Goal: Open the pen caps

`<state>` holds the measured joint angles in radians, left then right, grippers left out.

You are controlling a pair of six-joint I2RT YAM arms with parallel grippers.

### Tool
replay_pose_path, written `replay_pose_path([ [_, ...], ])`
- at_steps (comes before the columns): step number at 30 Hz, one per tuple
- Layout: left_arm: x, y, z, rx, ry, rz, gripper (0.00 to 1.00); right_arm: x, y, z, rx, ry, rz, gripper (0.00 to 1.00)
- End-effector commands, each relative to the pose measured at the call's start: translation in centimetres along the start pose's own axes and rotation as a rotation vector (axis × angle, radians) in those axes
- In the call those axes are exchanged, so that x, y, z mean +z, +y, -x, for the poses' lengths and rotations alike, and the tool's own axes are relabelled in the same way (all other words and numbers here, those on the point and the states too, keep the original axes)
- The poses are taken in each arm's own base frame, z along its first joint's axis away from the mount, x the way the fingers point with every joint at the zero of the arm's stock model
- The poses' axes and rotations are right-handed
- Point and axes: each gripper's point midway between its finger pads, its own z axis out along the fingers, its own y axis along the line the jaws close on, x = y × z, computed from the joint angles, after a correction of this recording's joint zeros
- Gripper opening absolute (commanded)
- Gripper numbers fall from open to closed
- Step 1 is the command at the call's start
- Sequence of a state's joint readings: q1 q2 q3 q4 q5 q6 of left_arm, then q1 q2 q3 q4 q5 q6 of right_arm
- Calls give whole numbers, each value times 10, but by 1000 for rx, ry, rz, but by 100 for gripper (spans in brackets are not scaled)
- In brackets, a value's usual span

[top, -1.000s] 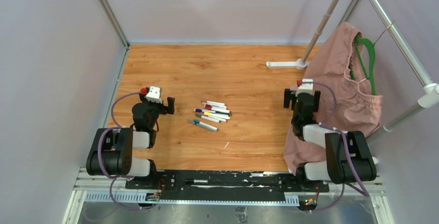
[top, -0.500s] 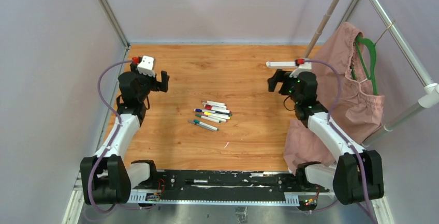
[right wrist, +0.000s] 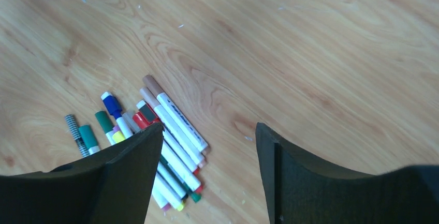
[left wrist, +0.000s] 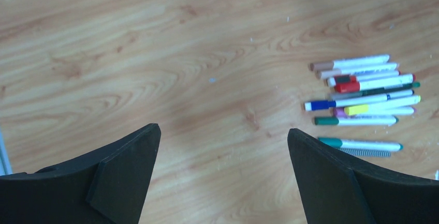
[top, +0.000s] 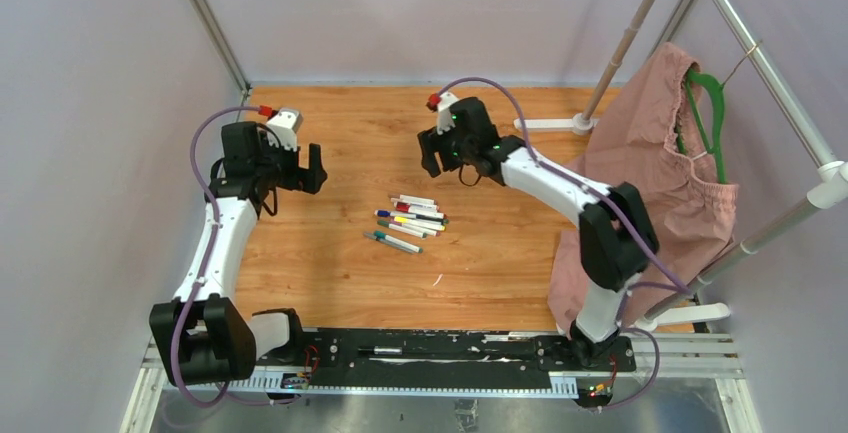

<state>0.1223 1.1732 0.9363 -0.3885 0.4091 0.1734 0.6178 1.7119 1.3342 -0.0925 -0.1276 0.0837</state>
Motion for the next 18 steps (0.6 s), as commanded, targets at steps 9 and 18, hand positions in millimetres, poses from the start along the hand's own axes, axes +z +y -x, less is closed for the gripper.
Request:
replay_pose_path([
  [9, -21, -11, -24, 40, 111, -36, 100, 68, 41, -96, -187, 350, 175, 65],
  [18, -30, -19, -20, 69, 96, -71, 100, 81, 47, -104, -177, 364, 193, 54],
])
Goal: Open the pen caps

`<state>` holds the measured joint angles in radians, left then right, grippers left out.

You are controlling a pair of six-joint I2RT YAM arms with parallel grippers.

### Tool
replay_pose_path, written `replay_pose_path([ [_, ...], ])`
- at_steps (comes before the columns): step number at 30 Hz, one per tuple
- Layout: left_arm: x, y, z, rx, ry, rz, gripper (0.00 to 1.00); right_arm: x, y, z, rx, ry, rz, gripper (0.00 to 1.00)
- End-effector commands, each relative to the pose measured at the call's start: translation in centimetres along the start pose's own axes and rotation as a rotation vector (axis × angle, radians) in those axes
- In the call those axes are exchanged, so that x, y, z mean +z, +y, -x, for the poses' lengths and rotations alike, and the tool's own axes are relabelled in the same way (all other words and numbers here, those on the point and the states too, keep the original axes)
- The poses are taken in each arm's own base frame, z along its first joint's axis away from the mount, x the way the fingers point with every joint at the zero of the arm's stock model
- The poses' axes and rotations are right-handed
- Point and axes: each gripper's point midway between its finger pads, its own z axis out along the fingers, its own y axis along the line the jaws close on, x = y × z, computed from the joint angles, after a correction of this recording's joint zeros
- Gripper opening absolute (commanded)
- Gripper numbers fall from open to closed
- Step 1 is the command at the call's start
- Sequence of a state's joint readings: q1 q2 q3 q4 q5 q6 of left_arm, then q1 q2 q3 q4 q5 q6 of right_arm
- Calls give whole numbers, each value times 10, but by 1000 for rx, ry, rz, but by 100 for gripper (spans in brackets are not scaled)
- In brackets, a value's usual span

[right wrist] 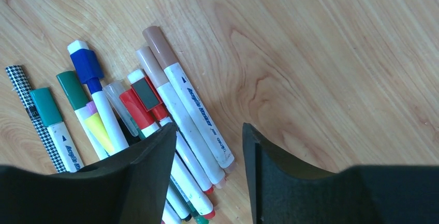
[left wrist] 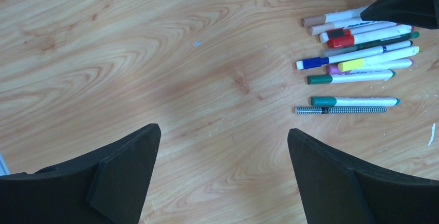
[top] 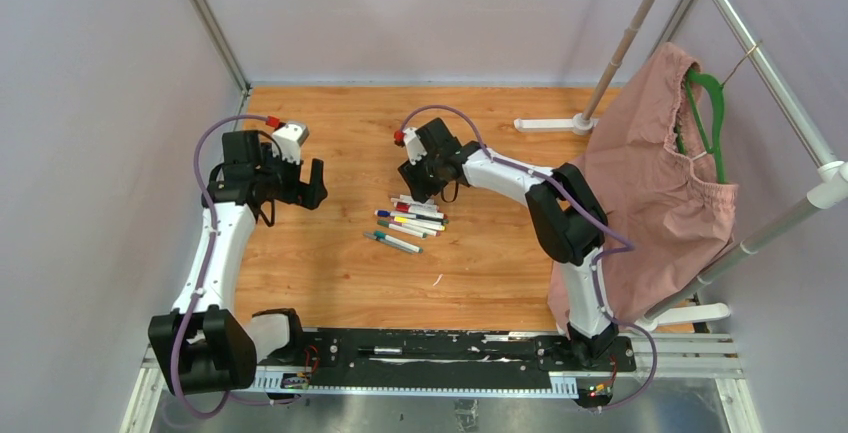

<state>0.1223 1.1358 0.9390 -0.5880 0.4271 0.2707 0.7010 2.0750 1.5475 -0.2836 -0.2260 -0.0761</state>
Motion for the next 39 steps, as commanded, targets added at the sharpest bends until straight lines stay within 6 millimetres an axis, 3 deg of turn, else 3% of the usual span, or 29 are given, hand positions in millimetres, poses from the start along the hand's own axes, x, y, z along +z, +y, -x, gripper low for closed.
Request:
replay_pose_path([
  [1, -14, -5, 13, 44, -42, -14, 100, 8, 8, -3, -17, 19, 28, 52],
  [4, -15, -5, 13, 58, -47, -11, 100, 10, 8, -2, -20, 19, 32, 47],
  [9, -16, -3, 13, 67, -50, -1, 100, 13, 8, -3, -25, 23, 39, 47],
  [23, -22, -7, 19, 82, -61, -15, 100, 24, 0, -27, -33, 88, -14, 39],
  [34, -20, -14, 20, 76, -62, -60, 100, 15, 7, -52, -35, 90, -68, 16],
  [39, -22, -20, 22, 90, -71, -92, 100, 8, 2, -43, -40, 62, -101, 0],
])
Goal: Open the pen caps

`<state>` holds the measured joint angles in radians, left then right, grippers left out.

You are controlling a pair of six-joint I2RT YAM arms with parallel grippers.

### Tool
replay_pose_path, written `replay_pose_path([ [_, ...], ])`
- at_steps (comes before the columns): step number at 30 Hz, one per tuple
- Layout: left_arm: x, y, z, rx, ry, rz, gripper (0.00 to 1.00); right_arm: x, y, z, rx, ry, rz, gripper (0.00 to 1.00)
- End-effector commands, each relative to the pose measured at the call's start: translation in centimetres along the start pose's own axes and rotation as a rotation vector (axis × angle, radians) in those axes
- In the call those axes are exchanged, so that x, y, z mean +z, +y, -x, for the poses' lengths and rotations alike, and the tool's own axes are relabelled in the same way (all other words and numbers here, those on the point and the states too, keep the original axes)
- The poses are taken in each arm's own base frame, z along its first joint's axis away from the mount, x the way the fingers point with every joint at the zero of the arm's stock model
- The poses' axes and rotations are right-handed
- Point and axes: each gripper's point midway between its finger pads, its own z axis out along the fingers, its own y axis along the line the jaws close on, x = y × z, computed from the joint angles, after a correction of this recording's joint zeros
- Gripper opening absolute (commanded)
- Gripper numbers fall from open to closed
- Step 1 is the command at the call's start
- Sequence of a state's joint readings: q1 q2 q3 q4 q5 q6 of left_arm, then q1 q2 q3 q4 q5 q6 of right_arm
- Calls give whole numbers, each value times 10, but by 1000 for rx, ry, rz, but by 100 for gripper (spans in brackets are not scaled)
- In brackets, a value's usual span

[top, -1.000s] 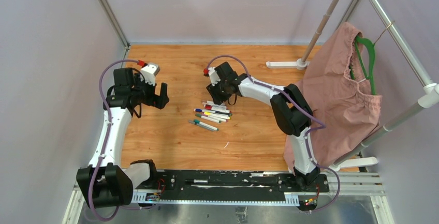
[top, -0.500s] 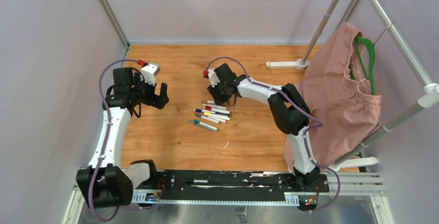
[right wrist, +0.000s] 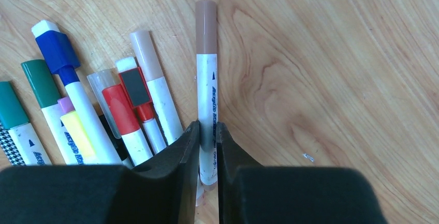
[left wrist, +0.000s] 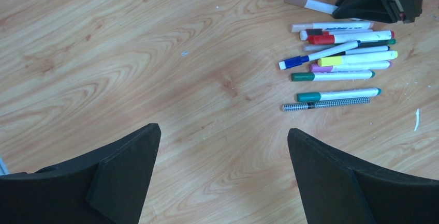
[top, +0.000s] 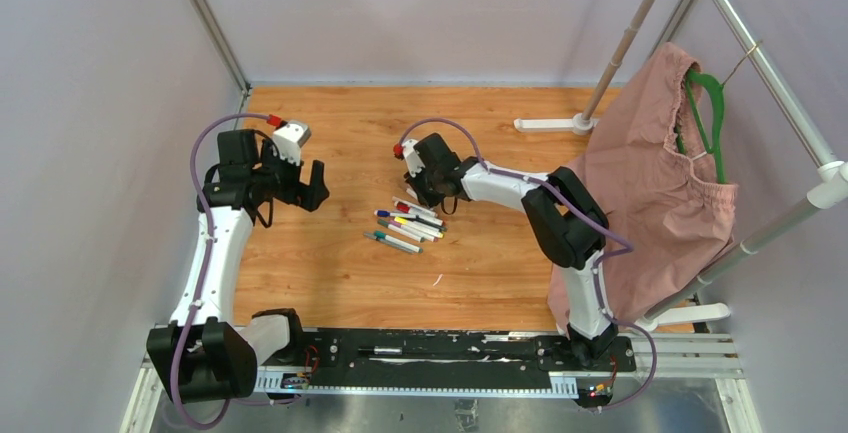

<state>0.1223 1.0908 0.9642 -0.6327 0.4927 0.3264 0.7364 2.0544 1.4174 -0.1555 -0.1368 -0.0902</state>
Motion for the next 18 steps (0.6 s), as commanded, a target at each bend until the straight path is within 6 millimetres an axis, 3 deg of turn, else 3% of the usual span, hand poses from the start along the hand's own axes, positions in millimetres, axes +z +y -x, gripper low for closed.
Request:
replay_pose_path([
  [1, -7, -9, 11, 28, -33, -48, 100, -7, 0, -16, -5, 57, -39, 0],
  [9, -10, -21, 16, 154, -72, -129, 100, -56, 0, 35, -2, -66, -30, 0],
  [13, -10, -36, 22, 267, -154, -212, 100, -82, 23, 48, 58, -102, 77, 0],
  [18, -10, -65, 23, 474, -225, -317, 100, -122, 69, 57, 147, -128, 290, 0],
])
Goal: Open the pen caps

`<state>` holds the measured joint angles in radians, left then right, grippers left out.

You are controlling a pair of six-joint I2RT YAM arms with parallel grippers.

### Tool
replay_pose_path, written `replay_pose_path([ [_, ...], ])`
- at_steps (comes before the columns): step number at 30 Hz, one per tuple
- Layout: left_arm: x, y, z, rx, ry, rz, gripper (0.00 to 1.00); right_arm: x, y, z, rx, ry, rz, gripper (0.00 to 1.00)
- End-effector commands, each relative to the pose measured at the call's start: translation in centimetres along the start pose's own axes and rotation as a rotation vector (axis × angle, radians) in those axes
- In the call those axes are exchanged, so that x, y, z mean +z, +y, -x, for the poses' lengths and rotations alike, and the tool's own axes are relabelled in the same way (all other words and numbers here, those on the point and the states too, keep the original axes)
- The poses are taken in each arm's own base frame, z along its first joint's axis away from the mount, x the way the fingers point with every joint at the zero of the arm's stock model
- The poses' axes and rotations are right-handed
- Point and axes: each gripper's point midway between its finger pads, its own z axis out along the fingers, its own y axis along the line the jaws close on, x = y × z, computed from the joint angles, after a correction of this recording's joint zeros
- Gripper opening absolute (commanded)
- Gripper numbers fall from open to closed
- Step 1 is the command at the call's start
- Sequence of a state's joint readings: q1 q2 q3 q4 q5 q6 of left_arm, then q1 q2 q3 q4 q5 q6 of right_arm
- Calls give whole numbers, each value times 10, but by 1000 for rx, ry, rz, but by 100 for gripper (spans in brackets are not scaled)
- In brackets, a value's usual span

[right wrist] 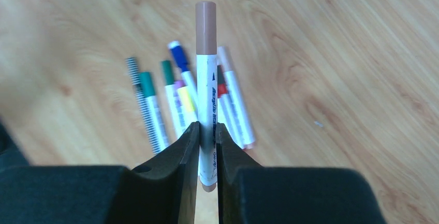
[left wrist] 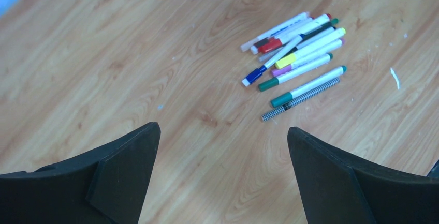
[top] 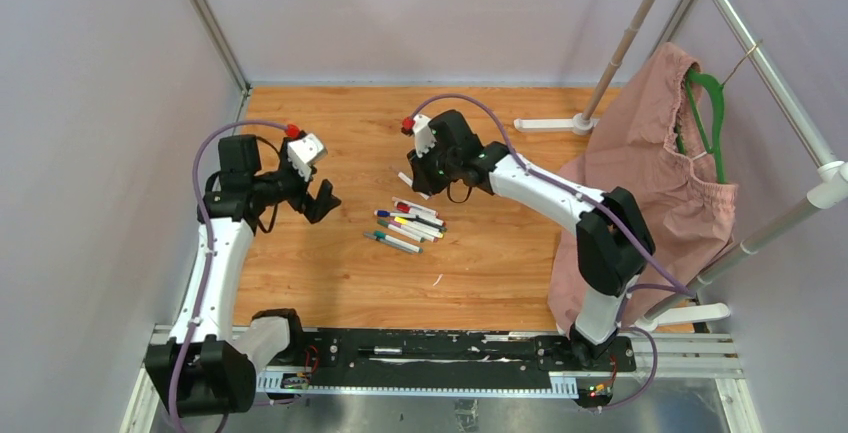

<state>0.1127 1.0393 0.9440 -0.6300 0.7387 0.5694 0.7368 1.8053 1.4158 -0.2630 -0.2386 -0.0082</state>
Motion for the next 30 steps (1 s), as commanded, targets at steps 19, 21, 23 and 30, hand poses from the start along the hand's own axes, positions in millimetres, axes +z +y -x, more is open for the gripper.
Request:
replay_pose_path([
  [19, -11, -88, 8, 1268, -169, -180, 79, -74, 171, 13, 183, 154, 608, 0],
  [21, -12, -91, 8, 1290, -184, -180, 74, -74, 175, 14, 189, 161, 620, 0],
  [23, -13, -95, 7, 1316, -195, -183, 71, -74, 177, 15, 192, 163, 630, 0],
  [30, -10, -104, 2, 1392, -191, -219, 41, -74, 182, 22, 202, 159, 651, 0],
])
